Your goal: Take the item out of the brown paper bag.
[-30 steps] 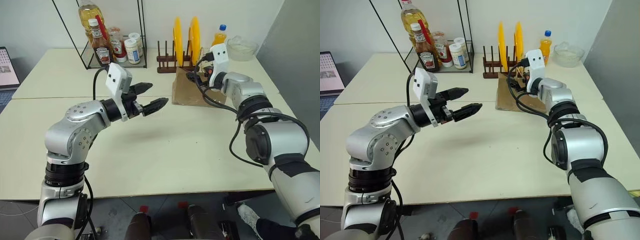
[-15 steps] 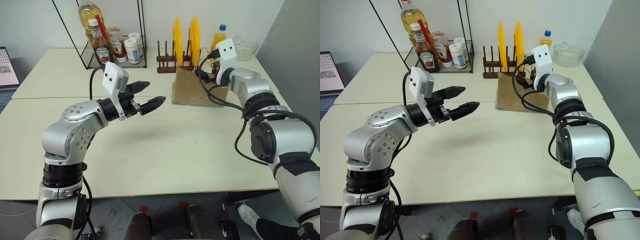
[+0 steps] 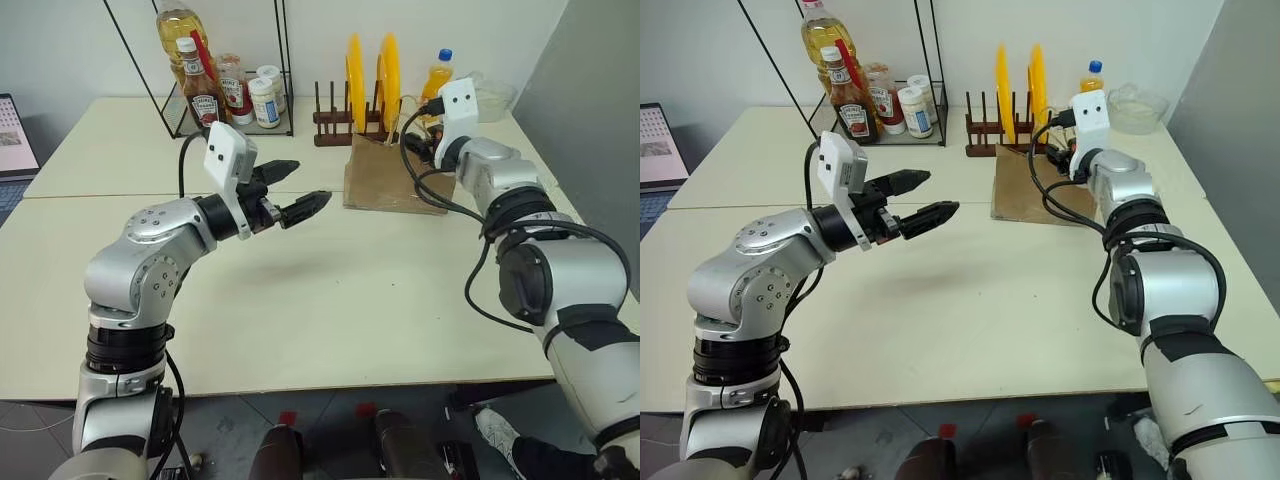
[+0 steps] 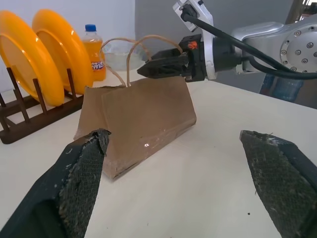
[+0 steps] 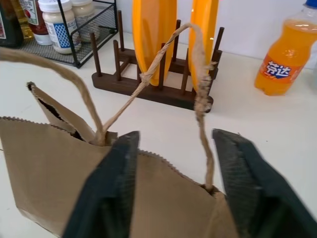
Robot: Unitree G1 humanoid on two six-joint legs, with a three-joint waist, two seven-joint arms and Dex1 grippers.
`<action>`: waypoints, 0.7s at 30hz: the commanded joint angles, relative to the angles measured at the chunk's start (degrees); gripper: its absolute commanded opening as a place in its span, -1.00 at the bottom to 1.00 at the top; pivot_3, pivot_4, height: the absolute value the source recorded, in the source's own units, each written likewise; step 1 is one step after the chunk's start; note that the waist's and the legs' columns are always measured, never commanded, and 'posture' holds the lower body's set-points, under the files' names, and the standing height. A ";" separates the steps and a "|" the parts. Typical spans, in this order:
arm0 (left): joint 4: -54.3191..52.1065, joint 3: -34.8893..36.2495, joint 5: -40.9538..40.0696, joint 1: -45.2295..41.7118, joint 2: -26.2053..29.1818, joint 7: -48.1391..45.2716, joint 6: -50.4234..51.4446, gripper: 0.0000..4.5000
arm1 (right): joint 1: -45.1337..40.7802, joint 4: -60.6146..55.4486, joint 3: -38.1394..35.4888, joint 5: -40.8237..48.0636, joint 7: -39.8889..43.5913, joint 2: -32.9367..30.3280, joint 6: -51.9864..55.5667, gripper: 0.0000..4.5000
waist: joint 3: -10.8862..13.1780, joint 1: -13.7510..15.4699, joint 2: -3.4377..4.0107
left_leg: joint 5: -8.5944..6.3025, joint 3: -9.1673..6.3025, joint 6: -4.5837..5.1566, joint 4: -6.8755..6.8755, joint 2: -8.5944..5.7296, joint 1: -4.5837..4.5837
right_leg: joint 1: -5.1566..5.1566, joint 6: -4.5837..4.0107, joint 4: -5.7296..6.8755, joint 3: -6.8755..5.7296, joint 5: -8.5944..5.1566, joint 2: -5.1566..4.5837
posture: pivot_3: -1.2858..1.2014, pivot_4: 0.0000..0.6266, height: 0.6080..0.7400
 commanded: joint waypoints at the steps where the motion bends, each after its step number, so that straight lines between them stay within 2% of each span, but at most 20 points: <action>1: -1.68 0.57 -0.06 -1.38 0.16 0.73 -0.81 1.00 | -2.94 -0.66 -1.02 0.75 -0.27 -0.24 -0.46 -0.55 | 0.00 0.00 0.00 | 0.00 0.00 0.00 0.00 0.00 0.00 | 0.00 0.00 0.00 0.00 0.00 0.00 | 0.03 -0.52 1.00; 4: -1.85 0.84 -0.13 -1.25 0.31 1.25 -0.74 1.00 | -2.98 -0.65 -1.17 0.75 -0.34 -0.05 -0.56 -0.98 | 0.00 0.00 0.00 | 0.00 0.00 0.00 0.00 0.00 0.00 | 0.00 0.00 0.00 0.01 0.00 0.00 | 0.03 -0.52 1.00; 11: -2.80 1.46 -0.46 -0.36 0.65 2.40 -0.42 1.00 | -3.47 -0.93 -1.74 1.33 0.01 -0.16 -1.33 -0.98 | 0.00 0.00 0.00 | 0.00 0.00 0.00 0.00 0.00 0.00 | 0.00 0.00 0.01 0.00 0.00 0.00 | 0.03 -0.52 1.00; 21: -5.03 3.56 -1.83 1.50 0.11 5.77 1.45 1.00 | -6.82 -2.52 -4.00 5.23 4.84 1.38 -0.20 -0.98 | 0.01 -0.05 0.01 | 0.00 0.00 0.00 0.00 0.00 0.00 | 0.00 0.00 0.02 0.00 0.00 0.00 | 0.03 -0.52 1.00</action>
